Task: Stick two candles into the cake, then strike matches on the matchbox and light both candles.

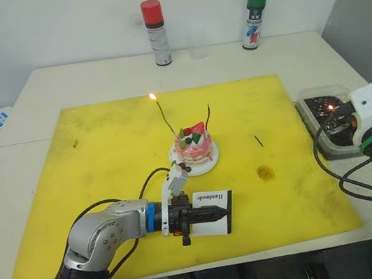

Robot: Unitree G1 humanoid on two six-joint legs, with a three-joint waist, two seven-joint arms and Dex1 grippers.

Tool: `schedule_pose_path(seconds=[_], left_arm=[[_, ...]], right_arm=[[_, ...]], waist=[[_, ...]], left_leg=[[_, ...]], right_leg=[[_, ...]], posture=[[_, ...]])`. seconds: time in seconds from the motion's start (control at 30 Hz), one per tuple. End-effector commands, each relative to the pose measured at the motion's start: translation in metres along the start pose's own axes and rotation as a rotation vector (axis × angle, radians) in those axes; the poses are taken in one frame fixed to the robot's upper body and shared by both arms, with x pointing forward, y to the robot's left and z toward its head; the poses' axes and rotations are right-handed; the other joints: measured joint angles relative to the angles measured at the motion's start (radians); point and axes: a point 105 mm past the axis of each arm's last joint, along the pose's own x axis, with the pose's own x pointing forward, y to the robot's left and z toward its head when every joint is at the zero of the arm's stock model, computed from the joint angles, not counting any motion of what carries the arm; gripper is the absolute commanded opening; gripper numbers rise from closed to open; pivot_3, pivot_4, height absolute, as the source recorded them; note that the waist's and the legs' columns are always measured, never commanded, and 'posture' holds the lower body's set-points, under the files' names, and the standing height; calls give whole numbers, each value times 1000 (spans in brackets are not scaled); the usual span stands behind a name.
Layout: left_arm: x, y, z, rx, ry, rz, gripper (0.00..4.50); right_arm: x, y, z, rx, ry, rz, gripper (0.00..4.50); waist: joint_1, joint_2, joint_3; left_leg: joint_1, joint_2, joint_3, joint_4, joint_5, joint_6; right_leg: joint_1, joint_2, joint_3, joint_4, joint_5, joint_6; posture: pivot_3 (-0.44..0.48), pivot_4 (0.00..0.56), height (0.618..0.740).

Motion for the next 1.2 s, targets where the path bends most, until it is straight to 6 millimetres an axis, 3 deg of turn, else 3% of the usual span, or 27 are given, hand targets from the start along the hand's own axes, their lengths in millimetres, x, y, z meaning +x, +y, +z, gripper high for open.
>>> schedule_pose_path(seconds=[0.03, 0.13, 0.23, 0.47, 0.53, 0.63, 0.73, 0.87, 1.03, 1.2], left_arm=[[3, -4, 3, 23, -10, -13, 0], [3, -4, 2, 19, -12, -12, 0], [3, -4, 1, 18, -16, -9, 0], [1, -5, -2, 12, -17, 0, 0], [-1, -4, -2, 10, -13, 2, 0], [-2, -4, -3, 10, -8, 4, 0], [-4, -4, -2, 11, -4, 6, 0], [-7, -4, -1, 16, 4, 12, 0], [-9, -6, -1, 17, 14, 15, 0], [-10, -6, -1, 19, 18, 21, 0]], right_arm=[[-2, -15, -7, 94, 9, -104, 37], [3, -17, -19, 164, 41, -128, 37], [6, -22, -16, 191, 15, -150, 635], [-10, -17, 16, 136, -143, -143, 3122], [-17, 9, 38, 95, -247, -3, 3841], [-26, 49, 47, 68, -306, 193, 3841], [-29, 79, 40, 71, -304, 300, 3841], [-17, 119, 24, 91, -264, 388, 3841], [0, 137, 12, 110, -231, 410, 3841], [15, 139, 7, 188, -188, 374, 3841]], waist=[[0, 0, 0], [0, 0, 0], [0, 0, 0], [1, 1, 0], [1, 1, 0], [-3, 1, 0], [-3, 1, 0], [-3, 1, 0], [-2, 1, 0], [-1, 1, 0]], left_leg=[[0, 0, 0, 0, 0, 0], [0, -1, 1, 1, 0, 0], [0, -1, 1, 0, 0, 0], [0, 0, 0, 0, 0, 0], [0, -1, 1, 0, 0, 0], [0, 0, 0, 0, 0, 0], [0, 0, -1, 0, 0, 0], [0, 0, 1, 0, 0, 0], [0, 0, 0, 0, 0, 0], [0, 0, 0, 0, 0, 0]], right_leg=[[0, 0, 0, 0, 0, 0], [0, -1, 1, -1, 1, 1], [0, -1, 1, -1, 0, 1], [0, 0, 0, -1, 0, 0], [0, 0, 0, -1, 0, 0], [0, 0, 1, -1, 0, 0], [0, 0, -1, 0, 0, 0], [0, 0, 1, -1, 0, 0], [0, 0, 0, -1, 0, 1], [0, 0, 0, -1, 0, 0]], posture=[[0, 150, 740], [0, 150, 740], [0, 150, 740], [0, 150, 740], [0, 150, 740], [0, 150, 740], [0, 150, 740], [0, 150, 740], [0, 150, 740], [0, 150, 740]])
